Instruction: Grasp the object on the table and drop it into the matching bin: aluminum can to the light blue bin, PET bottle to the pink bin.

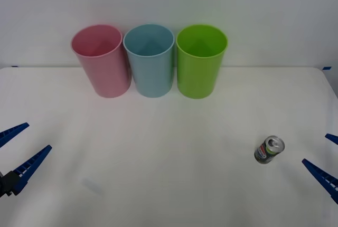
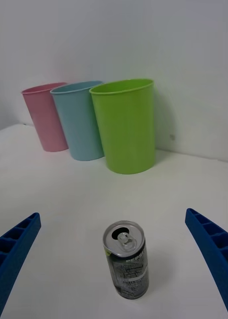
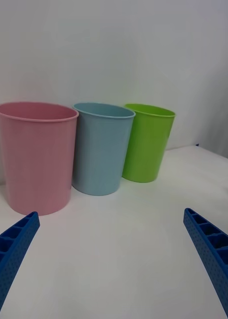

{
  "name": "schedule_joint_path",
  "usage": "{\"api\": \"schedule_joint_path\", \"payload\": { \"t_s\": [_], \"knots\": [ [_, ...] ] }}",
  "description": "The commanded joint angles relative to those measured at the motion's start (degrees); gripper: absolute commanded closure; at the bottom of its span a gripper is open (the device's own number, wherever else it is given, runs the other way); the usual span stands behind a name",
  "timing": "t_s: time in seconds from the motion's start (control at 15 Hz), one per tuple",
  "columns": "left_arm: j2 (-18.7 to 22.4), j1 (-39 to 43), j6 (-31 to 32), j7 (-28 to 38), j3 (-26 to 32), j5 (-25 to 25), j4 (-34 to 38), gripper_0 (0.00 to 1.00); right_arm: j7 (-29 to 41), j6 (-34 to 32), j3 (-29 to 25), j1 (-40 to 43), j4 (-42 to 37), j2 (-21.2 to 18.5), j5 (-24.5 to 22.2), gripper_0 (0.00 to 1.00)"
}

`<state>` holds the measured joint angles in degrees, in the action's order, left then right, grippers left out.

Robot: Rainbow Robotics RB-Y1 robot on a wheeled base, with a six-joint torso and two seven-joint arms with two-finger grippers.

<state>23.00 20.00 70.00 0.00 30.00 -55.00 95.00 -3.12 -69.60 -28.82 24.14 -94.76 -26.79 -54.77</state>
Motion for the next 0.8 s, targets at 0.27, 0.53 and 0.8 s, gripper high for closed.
{"api": "schedule_joint_path", "payload": {
  "t_s": [0.27,0.53,0.8],
  "knots": [
    [0.0,0.0,0.0,0.0,0.0,0.0,0.0,0.0,-3.8,0.0,-0.8,2.6,1.2,0.0,-0.5,0.0],
    [0.0,0.0,0.0,0.0,0.0,0.0,0.0,0.0,-13.0,-0.2,-0.5,1.2,6.6,-0.4,-0.8,0.0],
    [0.0,0.0,0.0,0.0,0.0,0.0,0.0,0.0,-13.9,-1.2,0.5,-0.2,11.3,-0.4,-2.9,0.0]
  ]
}}
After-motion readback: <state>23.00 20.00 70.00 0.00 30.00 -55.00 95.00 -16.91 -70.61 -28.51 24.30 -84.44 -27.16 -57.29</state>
